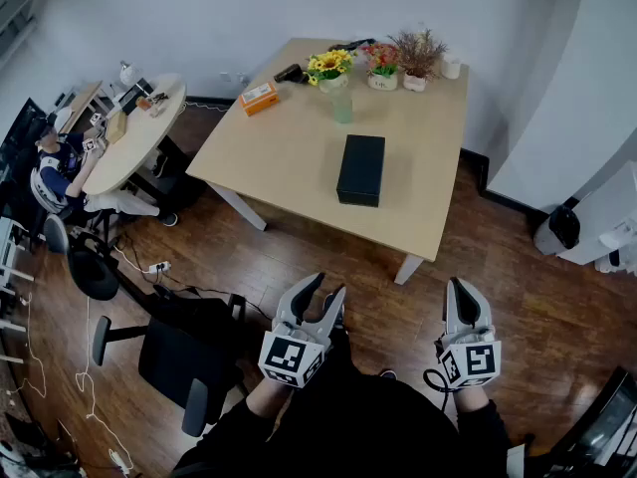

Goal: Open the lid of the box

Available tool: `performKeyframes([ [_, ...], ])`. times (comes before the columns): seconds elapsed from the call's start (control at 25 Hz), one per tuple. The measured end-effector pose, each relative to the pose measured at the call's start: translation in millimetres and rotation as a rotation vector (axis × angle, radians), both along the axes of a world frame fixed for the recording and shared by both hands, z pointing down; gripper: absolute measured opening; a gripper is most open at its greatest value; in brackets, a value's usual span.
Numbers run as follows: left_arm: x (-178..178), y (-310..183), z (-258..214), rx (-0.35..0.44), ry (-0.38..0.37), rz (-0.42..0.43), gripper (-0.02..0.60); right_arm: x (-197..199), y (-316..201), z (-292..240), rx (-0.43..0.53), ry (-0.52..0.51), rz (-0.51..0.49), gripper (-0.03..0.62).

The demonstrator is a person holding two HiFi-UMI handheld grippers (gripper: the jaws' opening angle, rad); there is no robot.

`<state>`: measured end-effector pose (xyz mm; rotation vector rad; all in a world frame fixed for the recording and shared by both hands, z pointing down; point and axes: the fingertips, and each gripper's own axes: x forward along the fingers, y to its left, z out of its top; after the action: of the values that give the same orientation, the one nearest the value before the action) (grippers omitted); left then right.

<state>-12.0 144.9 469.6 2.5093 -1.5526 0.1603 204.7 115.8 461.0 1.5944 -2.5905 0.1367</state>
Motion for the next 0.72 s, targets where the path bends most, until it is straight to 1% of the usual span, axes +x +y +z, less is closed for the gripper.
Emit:
performKeyframes([
  [0.12,-32,-50,21,-0.007,-0.032,0.020,0.147,-22,-45,15,-0.032,0.021,0.041,0.003],
  [0.16,-43,-70,28,-0.007,-0.055,0.029,0.166,-31,-61,19,-0.043,0.025,0.052,0.005],
  [0.24,-64,-115,41,-0.021,-0.089,0.057,0.228,-51,-95,23,-0.067,0.029,0.069,0.007],
  [0.28,-72,-137,47,-0.032,-0.093,0.077,0.239,-61,-111,23,-0.080,0.030,0.076,0.011],
  [0.36,-83,-173,61,-0.056,-0.111,0.132,0.239,-79,-139,27,-0.106,0.036,0.086,0.016],
  [0.44,-87,-202,83,-0.090,-0.155,0.196,0.239,-97,-164,40,-0.144,0.041,0.084,0.022],
  [0.52,-87,-223,112,-0.133,-0.205,0.257,0.239,-116,-183,64,-0.195,0.057,0.045,0.048],
  [0.6,-83,-239,139,-0.176,-0.244,0.305,0.241,-135,-198,89,-0.240,0.115,-0.025,0.101],
  [0.68,-80,-252,160,-0.209,-0.265,0.323,0.244,-148,-212,112,-0.273,0.195,-0.094,0.144],
  [0.72,-78,-258,167,-0.221,-0.271,0.323,0.260,-153,-219,124,-0.289,0.227,-0.124,0.169],
])
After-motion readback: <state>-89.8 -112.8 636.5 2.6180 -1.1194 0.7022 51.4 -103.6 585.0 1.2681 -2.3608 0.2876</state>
